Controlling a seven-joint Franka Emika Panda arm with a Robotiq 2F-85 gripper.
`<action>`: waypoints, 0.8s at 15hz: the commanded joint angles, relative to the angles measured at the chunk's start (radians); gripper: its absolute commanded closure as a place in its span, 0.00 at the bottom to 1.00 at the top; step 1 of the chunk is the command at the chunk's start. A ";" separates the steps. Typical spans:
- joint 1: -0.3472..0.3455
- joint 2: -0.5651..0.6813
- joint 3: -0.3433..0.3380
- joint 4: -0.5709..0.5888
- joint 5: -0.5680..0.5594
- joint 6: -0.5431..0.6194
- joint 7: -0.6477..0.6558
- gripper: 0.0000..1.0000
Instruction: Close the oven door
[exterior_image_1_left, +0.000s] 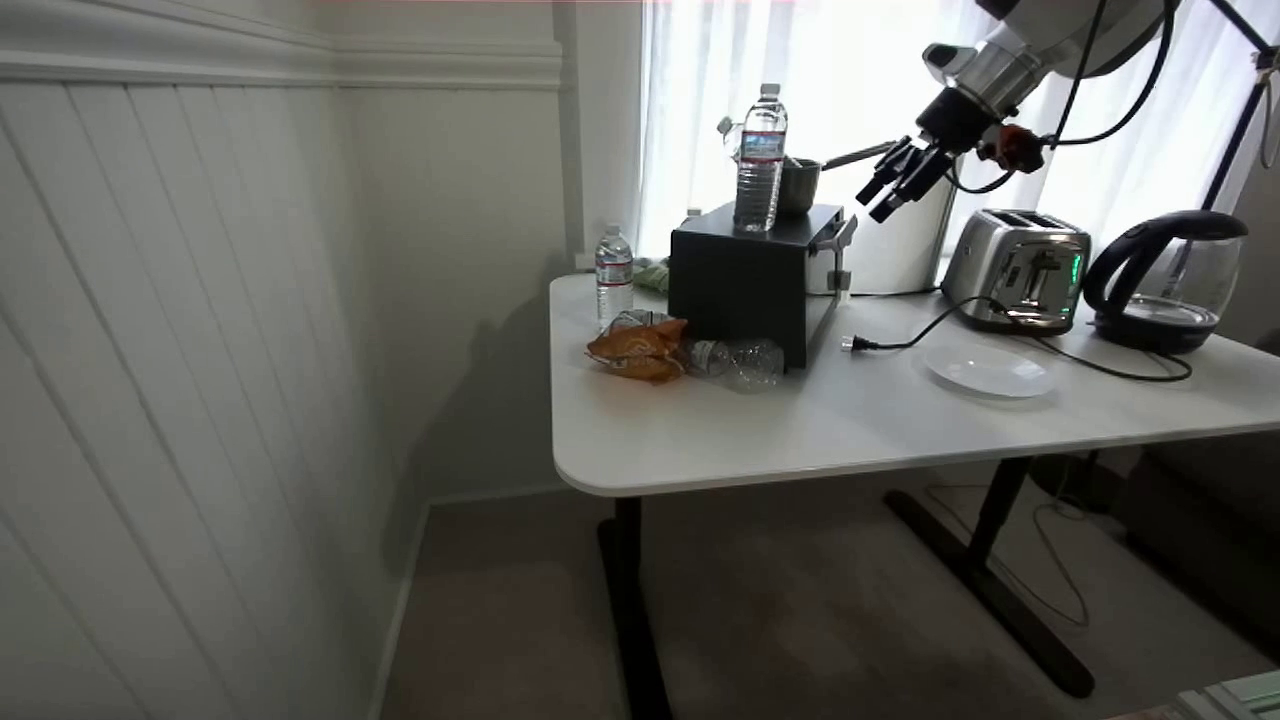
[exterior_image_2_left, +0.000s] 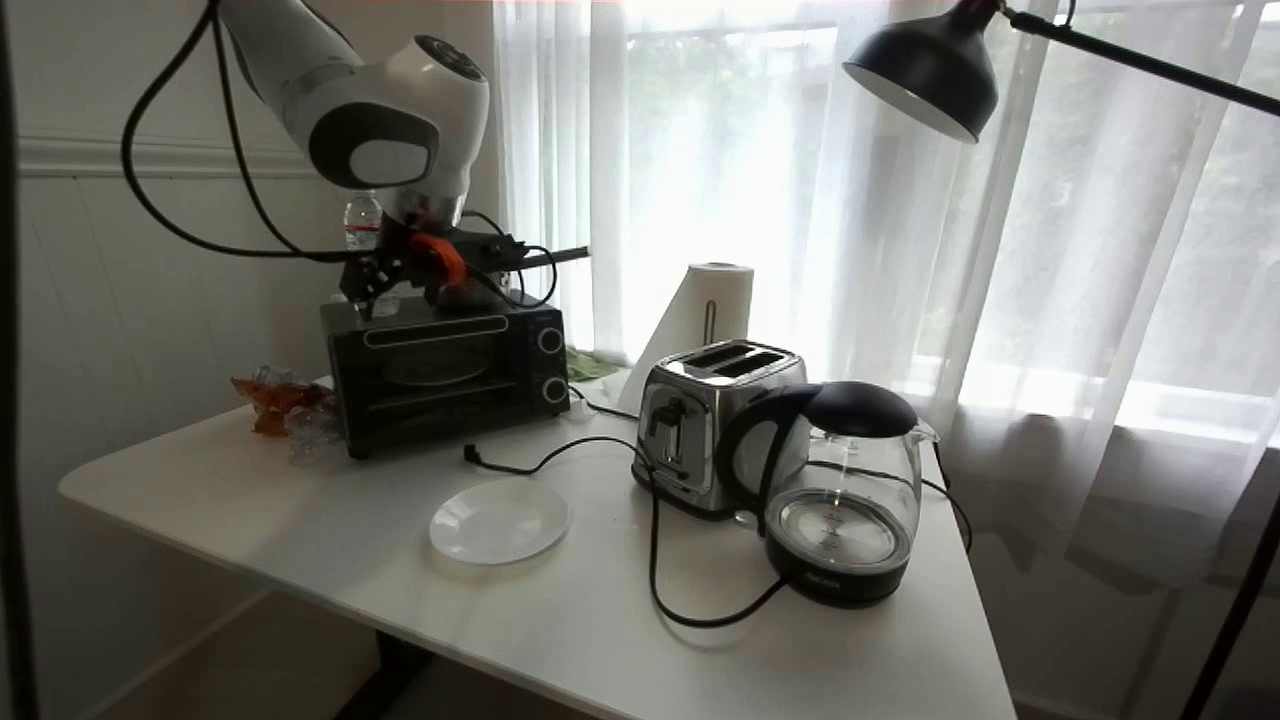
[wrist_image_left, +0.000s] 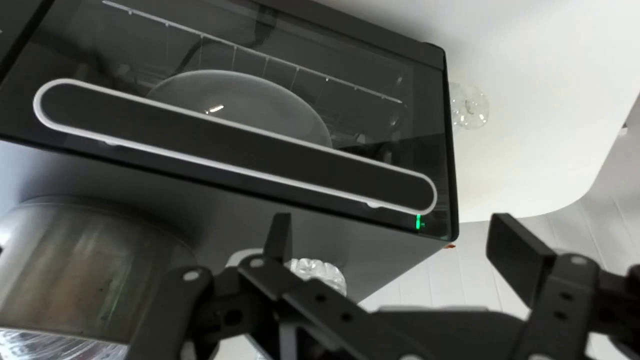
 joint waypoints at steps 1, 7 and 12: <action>0.010 -0.047 -0.014 -0.024 -0.064 0.040 0.179 0.00; -0.006 -0.160 -0.066 -0.097 -0.307 0.089 0.621 0.00; -0.049 -0.297 -0.110 -0.186 -0.607 0.022 0.993 0.00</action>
